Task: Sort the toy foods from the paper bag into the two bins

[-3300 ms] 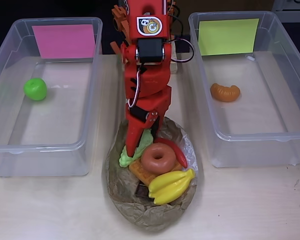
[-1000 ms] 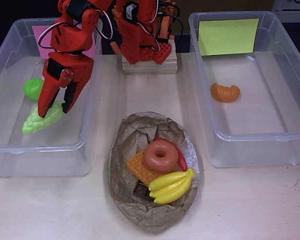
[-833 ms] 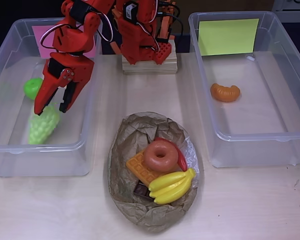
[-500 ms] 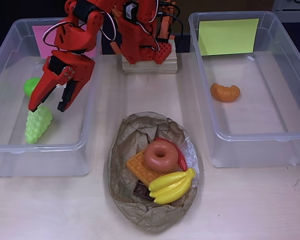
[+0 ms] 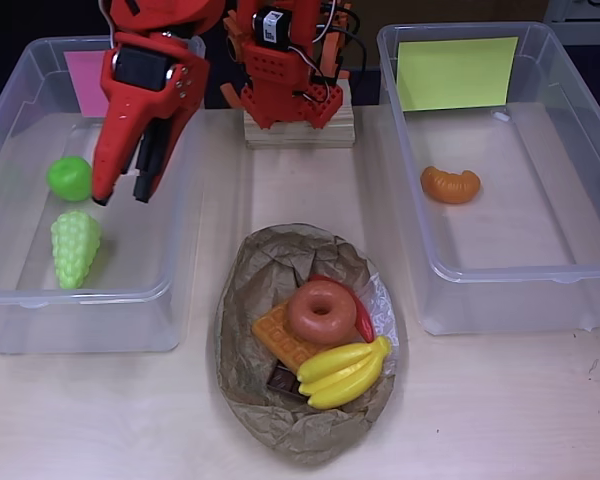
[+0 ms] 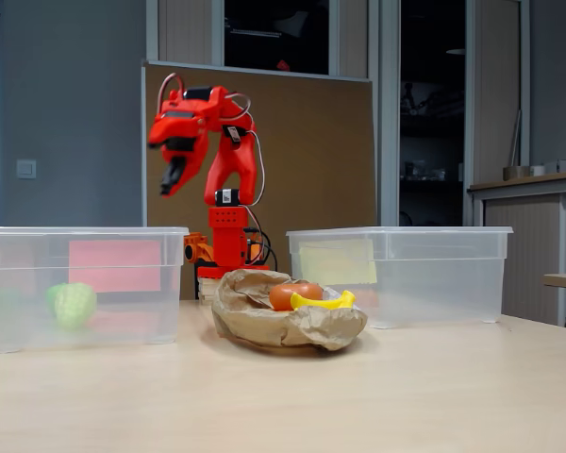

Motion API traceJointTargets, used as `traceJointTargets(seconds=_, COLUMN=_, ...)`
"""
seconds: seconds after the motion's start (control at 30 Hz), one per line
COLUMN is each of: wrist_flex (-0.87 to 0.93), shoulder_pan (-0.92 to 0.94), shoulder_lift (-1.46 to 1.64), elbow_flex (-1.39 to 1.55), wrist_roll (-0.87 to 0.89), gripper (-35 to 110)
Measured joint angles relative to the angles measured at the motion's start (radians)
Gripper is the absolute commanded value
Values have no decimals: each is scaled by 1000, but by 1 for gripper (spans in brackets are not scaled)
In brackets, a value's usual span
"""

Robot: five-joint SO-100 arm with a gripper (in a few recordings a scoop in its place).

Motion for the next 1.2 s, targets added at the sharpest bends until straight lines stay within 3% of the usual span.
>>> traceJointTargets(seconds=0.23, wrist_flex=236, shoulder_pan=-270, shoulder_lift=-247, elbow_flex=-285, wrist_roll=63, gripper=44)
traceJointTargets(seconds=0.37, wrist_flex=262, shoulder_pan=-382, shoulder_lift=-376, elbow_flex=-305, wrist_roll=184, gripper=47)
traceJointTargets(seconds=0.73, wrist_flex=176, shoulder_pan=-589, shoulder_lift=-456, elbow_flex=-61, wrist_roll=561, gripper=53)
traceJointTargets(seconds=1.2, wrist_flex=12, shoulder_pan=-578, shoulder_lift=-623, elbow_flex=-25, wrist_roll=604, gripper=55)
